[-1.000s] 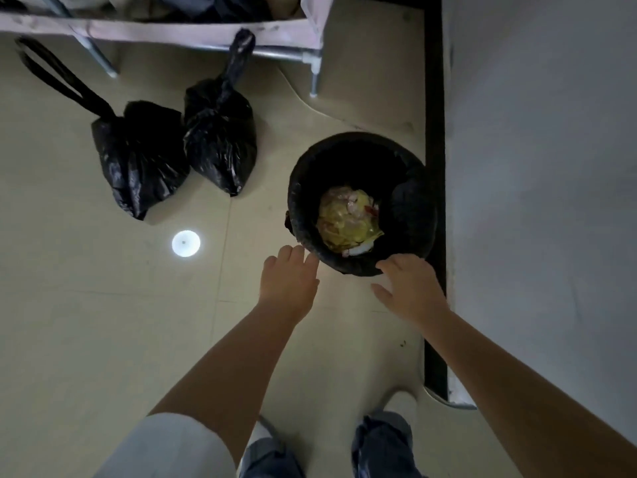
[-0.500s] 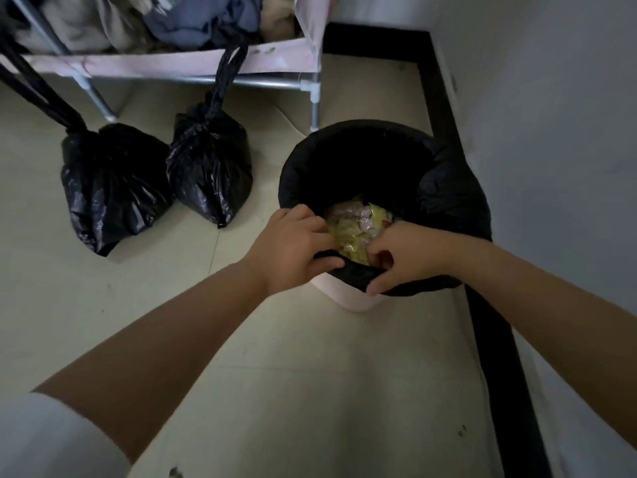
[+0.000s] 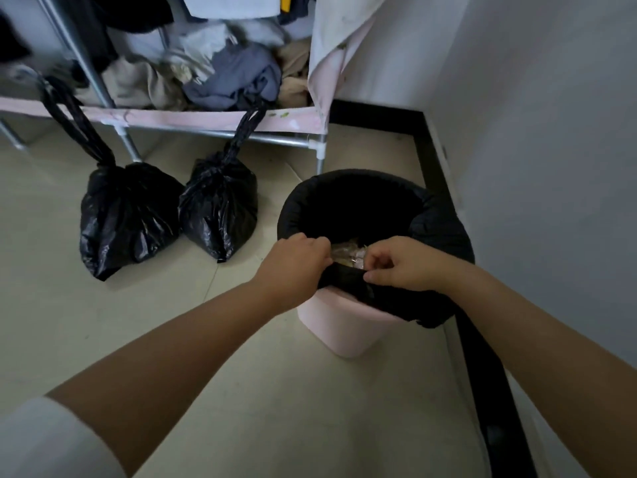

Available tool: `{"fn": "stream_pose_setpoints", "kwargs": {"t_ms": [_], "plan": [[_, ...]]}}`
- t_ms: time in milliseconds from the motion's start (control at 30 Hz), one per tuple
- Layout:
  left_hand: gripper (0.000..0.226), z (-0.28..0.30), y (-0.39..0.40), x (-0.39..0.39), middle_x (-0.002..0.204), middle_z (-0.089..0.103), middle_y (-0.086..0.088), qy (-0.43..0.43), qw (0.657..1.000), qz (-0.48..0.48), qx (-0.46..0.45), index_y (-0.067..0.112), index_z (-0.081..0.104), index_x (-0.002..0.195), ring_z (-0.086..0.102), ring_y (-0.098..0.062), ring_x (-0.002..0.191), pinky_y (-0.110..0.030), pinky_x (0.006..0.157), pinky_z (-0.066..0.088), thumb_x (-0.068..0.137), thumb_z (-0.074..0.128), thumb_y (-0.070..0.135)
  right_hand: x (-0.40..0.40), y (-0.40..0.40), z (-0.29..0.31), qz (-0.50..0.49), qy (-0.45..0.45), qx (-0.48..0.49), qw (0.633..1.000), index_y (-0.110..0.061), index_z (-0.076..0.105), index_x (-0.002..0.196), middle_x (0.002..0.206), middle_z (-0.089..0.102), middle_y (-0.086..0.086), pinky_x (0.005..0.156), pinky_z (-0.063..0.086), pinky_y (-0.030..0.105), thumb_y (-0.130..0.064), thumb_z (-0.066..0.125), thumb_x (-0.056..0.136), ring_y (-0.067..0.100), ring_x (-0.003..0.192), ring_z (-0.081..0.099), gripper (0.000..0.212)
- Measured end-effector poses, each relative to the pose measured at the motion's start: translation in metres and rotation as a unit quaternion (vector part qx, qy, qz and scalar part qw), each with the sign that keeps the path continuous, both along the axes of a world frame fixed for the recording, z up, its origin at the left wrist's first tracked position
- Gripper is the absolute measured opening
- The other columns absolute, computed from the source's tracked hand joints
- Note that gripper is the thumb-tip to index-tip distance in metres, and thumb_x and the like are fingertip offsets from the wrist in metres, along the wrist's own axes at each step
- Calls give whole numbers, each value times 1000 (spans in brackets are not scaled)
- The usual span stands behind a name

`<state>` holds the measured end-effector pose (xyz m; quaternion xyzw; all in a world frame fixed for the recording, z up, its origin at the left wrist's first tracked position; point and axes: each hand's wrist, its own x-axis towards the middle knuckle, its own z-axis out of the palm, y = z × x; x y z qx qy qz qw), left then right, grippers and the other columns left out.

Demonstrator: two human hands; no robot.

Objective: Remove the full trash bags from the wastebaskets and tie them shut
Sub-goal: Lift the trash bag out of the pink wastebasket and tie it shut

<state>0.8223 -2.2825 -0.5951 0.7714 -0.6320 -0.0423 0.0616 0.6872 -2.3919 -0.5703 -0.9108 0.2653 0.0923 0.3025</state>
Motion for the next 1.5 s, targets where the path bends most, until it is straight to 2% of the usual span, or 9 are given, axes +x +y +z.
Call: {"fn": "stream_pose_setpoints", "kwargs": {"t_ms": [100, 333, 567, 667, 867, 1033, 1167, 1267, 1500], "plan": [[28, -1, -10, -10, 111, 60, -10, -34, 997, 53, -37, 8, 47, 112, 50, -27, 106, -32, 70, 30, 101, 28, 26, 4, -4, 0, -67, -48, -40, 996, -13, 59, 83, 68, 48, -7, 59, 38, 18, -16, 57, 88, 12, 69, 48, 7], [41, -6, 10, -14, 110, 60, -3, -13, 997, -7, -80, 18, 65, 112, 54, -23, 104, -32, 82, 45, 89, 47, 47, -5, -15, -5, -118, -56, -59, 990, -6, 57, 111, 92, 57, 4, 70, 41, 24, -14, 58, 87, 16, 85, 52, 25], [34, 4, 10, -6, 81, 66, -13, -52, 991, -8, -122, 5, 74, 80, 59, -34, 77, -38, 64, 51, 87, 46, 23, -25, -8, 14, 69, 157, -49, 984, -10, 57, 82, 68, 47, -5, 57, 34, 22, -36, 70, 75, 11, 63, 45, 30], [29, 7, 2, -5, 99, 57, -12, -21, 994, 79, -74, 6, 61, 106, 52, -31, 99, -39, 79, 42, 98, 39, 23, -27, -12, 15, 107, 191, -105, 970, -11, 50, 63, 61, 42, -2, 55, 31, 23, -30, 66, 80, 12, 58, 41, 29], [19, 9, -10, -3, 58, 31, 3, -45, 993, 103, -24, 14, 27, 89, 47, -24, 65, -31, 55, 33, 101, 26, 28, -20, -42, 33, 46, 173, -206, 962, -18, 40, 53, 61, 43, -1, 53, 32, 19, -16, 54, 88, 14, 60, 44, 38], [23, 20, -7, 12, 82, 52, 2, -28, 998, 37, 32, 15, 44, 101, 60, -24, 89, -33, 69, 45, 93, 47, 36, -20, -49, 20, -28, 119, -327, 937, -7, 63, 100, 103, 63, 12, 73, 44, 34, -18, 49, 90, 29, 96, 59, 20], [24, 23, -1, 22, 113, 54, -6, -26, 996, 80, 26, 11, 51, 112, 56, -25, 101, -33, 79, 46, 91, 50, 25, -35, -37, 21, -32, 62, -293, 954, -14, 47, 81, 86, 50, 2, 62, 37, 27, -44, 60, 81, 19, 75, 50, 33], [28, 25, 1, 29, 111, 53, -9, -44, 991, 128, 23, 9, 50, 113, 57, -27, 98, -34, 70, 43, 92, 47, 27, -45, -21, 23, -23, 114, -285, 951, -19, 39, 83, 82, 44, -2, 64, 37, 27, -55, 63, 74, 16, 76, 46, 44], [23, 25, -4, 29, 83, 51, -11, -8, 971, 240, -7, 7, 52, 107, 55, -32, 83, -35, 63, 36, 97, 32, 14, -55, -27, 36, -80, 180, -352, 915, -8, 45, 112, 118, 51, 14, 70, 37, 31, -24, 57, 84, 29, 107, 53, 35]]}}
